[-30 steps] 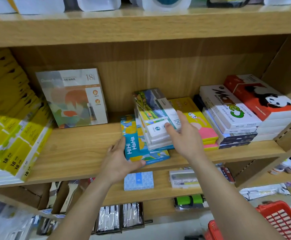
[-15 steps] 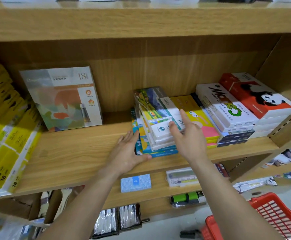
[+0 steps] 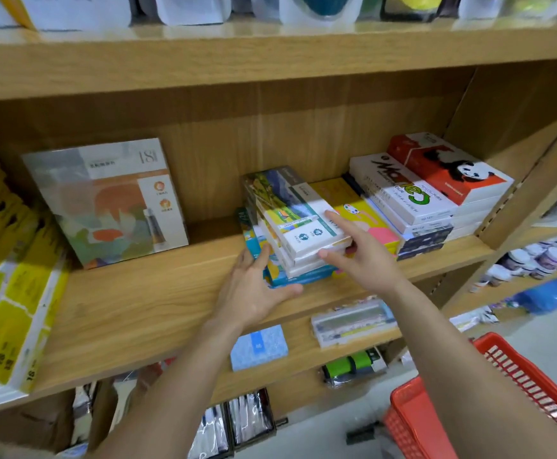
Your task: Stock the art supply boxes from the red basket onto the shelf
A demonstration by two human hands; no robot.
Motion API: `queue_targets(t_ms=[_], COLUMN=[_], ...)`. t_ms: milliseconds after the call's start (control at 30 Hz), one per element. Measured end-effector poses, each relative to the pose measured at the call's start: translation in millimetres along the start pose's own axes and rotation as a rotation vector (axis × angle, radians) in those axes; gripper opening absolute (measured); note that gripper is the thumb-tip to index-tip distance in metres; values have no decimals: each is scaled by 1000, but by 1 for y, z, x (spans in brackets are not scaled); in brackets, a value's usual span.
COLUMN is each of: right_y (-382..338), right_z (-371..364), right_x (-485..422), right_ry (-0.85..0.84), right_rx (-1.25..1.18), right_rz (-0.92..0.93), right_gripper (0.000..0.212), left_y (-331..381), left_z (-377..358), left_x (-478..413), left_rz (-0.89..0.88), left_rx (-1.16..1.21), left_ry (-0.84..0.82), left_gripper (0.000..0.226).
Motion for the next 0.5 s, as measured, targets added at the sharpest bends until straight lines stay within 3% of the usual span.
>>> queue_targets(t_ms=[200,500], right_y=[-1,3], right_z=[-16,-16], right_x=[-1,-6], right_ry=[161,133], right_rx=[40,117], right_rz=[23,-2], right_gripper=[74,74], left_y=[4,19], left_z=[-10,-7], left_x=[-2,3], left_rz=[14,81], left_rx=[78,-8], left_ry=[106,53], left_gripper=[89,76])
Point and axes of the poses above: each hand's wrist, its own x-axis away from the middle knuckle, its own z-axis out of the back of the hand, y = z × x, the point moved 3 cm from there along -x, towards the middle knuckle, and after that the axes turned 7 degrees about x, right-handed, at the moved point
